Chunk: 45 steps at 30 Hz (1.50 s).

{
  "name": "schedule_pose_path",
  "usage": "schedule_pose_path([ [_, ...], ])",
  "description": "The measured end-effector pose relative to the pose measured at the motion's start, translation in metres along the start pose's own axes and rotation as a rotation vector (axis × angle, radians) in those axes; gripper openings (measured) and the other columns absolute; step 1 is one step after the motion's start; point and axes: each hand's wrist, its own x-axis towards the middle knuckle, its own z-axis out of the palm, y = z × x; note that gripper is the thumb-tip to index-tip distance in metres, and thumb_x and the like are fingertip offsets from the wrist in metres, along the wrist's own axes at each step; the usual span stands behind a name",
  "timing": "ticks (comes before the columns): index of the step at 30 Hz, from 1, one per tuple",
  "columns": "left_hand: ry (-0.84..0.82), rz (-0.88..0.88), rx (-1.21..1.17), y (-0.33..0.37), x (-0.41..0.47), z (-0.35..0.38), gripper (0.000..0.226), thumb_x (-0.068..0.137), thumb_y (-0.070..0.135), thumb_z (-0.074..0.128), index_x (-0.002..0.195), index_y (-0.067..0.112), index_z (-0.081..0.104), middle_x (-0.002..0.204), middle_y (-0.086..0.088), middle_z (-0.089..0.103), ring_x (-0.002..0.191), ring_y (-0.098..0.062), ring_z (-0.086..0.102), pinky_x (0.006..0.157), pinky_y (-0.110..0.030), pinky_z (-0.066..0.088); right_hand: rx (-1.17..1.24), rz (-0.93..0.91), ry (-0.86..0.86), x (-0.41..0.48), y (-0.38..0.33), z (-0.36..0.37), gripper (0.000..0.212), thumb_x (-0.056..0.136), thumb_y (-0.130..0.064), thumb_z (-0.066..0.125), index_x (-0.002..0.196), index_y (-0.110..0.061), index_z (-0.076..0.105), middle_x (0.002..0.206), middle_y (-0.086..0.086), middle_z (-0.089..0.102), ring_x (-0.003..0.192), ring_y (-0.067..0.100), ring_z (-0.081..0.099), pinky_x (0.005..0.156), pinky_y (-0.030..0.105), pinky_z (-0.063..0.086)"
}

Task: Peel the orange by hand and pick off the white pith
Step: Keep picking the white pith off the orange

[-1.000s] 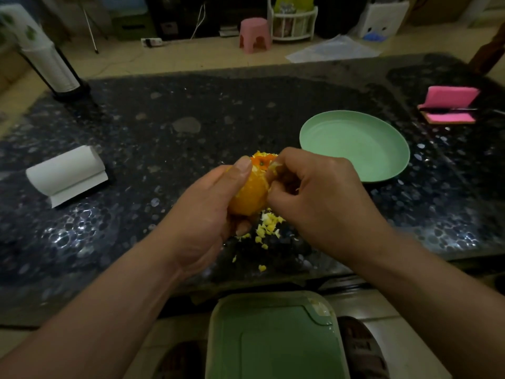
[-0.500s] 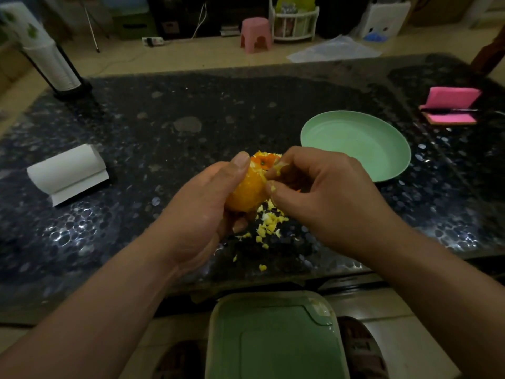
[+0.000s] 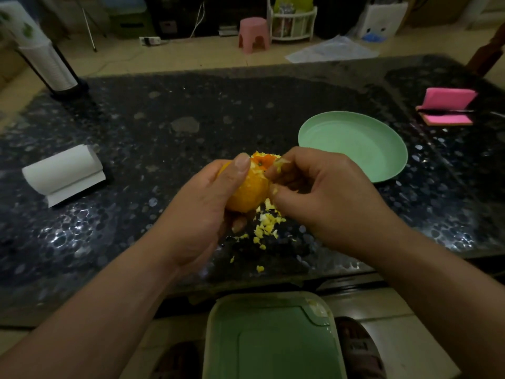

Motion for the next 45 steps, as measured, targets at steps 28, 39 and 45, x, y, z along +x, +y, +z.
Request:
schedule_pose_path([
  [28,0.035,0.011,0.140,-0.012,0.008,-0.003,0.038,0.087,0.065,0.062,0.105,0.033,0.073,0.096,-0.009,0.070,0.075,-0.018,0.060,0.060,-0.030,0.048,-0.176,0.072,0.050,0.008,0.007,0.011,0.015,0.089,-0.023,0.074,0.076,-0.016,0.071,0.070,0.001,0.068,0.066,0.016,0.063,0.064,0.042,0.055],
  [39,0.016,-0.020,-0.010,-0.009,0.011,-0.001,0.051,0.095,0.059,0.066,0.114,0.012,0.070,0.099,-0.011,0.068,0.075,-0.020,0.056,0.056,-0.030,0.045,-0.127,0.044,0.032,0.007,0.006,0.005,0.008,0.091,-0.023,0.073,0.084,-0.019,0.073,0.073,-0.003,0.069,0.069,0.012,0.064,0.064,0.032,0.054],
  [45,-0.016,-0.066,0.022,-0.008,0.011,0.000,0.049,0.096,0.054,0.061,0.115,0.010,0.068,0.097,-0.011,0.067,0.075,-0.021,0.057,0.055,-0.030,0.045,-0.239,-0.023,0.058,0.006,0.008,0.006,0.012,0.093,-0.021,0.072,0.081,-0.020,0.068,0.068,-0.005,0.062,0.065,0.012,0.057,0.058,0.027,0.045],
])
